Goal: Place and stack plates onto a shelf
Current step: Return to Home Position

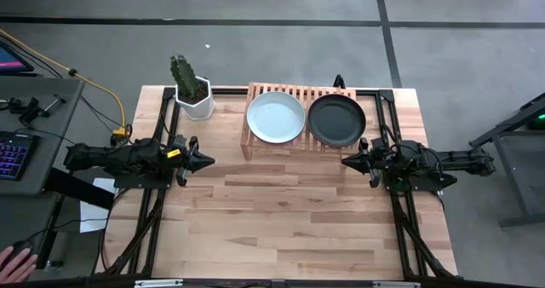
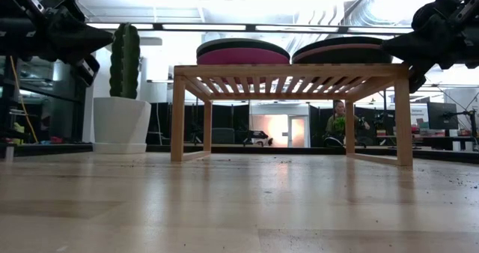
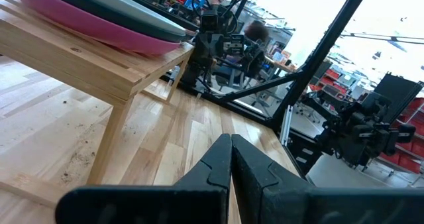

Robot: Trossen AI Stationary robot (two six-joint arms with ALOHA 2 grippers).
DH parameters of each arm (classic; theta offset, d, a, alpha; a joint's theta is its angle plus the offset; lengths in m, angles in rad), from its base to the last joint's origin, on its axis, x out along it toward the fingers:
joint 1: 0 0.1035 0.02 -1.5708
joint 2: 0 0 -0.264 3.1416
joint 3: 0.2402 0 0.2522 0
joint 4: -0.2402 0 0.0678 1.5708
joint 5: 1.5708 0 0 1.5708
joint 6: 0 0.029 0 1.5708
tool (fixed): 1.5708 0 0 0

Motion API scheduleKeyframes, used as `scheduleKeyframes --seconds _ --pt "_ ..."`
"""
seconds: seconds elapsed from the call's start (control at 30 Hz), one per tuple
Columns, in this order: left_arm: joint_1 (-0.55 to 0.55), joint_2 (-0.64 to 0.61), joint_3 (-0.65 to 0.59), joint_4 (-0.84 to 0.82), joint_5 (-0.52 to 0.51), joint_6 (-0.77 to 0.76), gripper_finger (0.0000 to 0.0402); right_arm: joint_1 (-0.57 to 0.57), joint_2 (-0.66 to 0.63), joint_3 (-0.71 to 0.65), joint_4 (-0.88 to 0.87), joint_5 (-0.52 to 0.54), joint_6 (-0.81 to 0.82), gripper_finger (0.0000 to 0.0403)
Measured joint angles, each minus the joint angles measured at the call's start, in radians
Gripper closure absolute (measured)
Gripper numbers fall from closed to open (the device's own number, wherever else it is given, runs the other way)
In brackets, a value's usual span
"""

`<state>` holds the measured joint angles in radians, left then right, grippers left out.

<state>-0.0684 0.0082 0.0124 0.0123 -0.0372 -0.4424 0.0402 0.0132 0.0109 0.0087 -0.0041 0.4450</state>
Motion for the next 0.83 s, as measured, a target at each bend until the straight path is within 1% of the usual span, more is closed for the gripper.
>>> scheduleKeyframes --seconds 0.83 --pt "0.000 0.000 0.000 0.000 0.000 0.000 0.0401 0.000 0.000 0.000 0.000 0.000 0.000 0.0402"
